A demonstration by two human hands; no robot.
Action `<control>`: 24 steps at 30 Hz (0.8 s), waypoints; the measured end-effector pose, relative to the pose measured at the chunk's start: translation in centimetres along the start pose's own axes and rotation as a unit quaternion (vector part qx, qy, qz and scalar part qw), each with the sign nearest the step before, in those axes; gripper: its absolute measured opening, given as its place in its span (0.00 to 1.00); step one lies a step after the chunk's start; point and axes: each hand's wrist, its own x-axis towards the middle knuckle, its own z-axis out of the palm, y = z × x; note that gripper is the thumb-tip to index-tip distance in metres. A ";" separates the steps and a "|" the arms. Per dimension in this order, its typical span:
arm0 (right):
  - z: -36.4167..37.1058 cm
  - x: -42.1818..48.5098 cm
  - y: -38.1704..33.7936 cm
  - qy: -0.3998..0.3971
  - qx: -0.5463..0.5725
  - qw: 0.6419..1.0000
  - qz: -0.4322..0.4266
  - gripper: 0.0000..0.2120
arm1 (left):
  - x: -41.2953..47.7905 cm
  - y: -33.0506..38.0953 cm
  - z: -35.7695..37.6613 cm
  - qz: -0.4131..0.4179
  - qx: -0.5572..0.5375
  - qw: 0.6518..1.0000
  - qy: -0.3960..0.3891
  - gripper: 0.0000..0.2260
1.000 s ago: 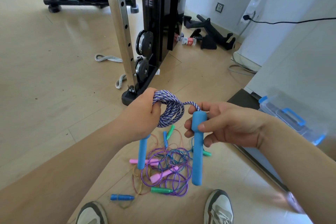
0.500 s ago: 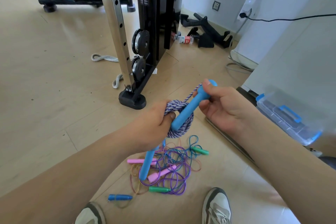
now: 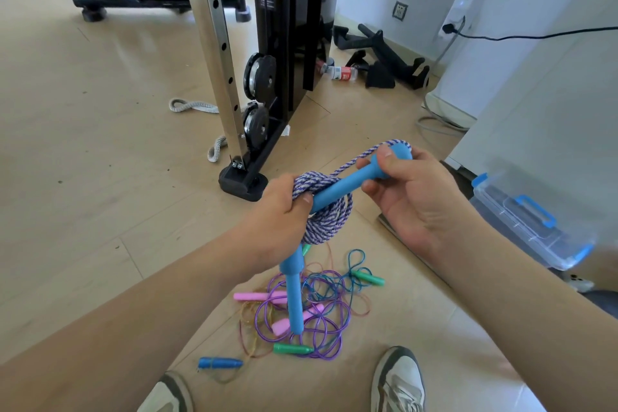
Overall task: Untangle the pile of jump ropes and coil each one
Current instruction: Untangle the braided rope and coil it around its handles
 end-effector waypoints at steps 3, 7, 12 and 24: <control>0.5 -0.8 0.4 -0.045 -0.075 0.995 -0.045 0.13 | 0.0 0.1 0.4 -0.002 -0.013 1.000 0.022 0.08; 1.0 -1.6 1.7 -0.131 -0.213 0.963 -0.103 0.19 | -0.2 0.9 0.6 -0.009 -0.029 0.999 0.038 0.07; 0.6 -1.4 2.9 -0.081 -0.509 0.825 -0.234 0.22 | -0.3 1.3 0.3 -0.033 -0.075 0.996 0.046 0.08; -0.4 -0.8 2.3 -0.187 -0.245 0.951 0.001 0.28 | -0.4 1.4 -1.4 -0.005 -0.160 0.986 0.036 0.09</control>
